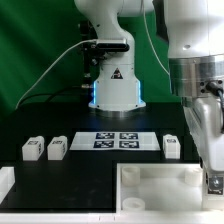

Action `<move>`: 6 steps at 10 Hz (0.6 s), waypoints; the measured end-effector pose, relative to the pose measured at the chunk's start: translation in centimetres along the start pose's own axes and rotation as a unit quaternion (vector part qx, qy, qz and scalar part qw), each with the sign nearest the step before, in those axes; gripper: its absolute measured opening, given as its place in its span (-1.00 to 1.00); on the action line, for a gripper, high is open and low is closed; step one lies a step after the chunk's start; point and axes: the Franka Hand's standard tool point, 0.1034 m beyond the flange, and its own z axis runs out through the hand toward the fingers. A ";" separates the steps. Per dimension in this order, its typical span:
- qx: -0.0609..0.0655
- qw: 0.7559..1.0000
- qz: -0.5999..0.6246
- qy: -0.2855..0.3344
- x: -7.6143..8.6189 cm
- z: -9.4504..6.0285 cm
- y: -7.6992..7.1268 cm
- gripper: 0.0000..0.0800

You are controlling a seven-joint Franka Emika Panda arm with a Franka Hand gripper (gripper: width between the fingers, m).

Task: Assemble one leg

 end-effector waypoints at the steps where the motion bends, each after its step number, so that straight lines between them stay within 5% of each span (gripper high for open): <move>1: 0.000 1.000 -0.001 0.000 -0.1 0.0 0.0 0.54; 6: 0.005 0.952 -0.307 0.000 -0.2 0.0 0.2 0.62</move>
Offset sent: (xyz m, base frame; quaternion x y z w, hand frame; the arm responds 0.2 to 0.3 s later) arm 0.0000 0.0000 0.0000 0.0000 0.0000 -0.2667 0.9638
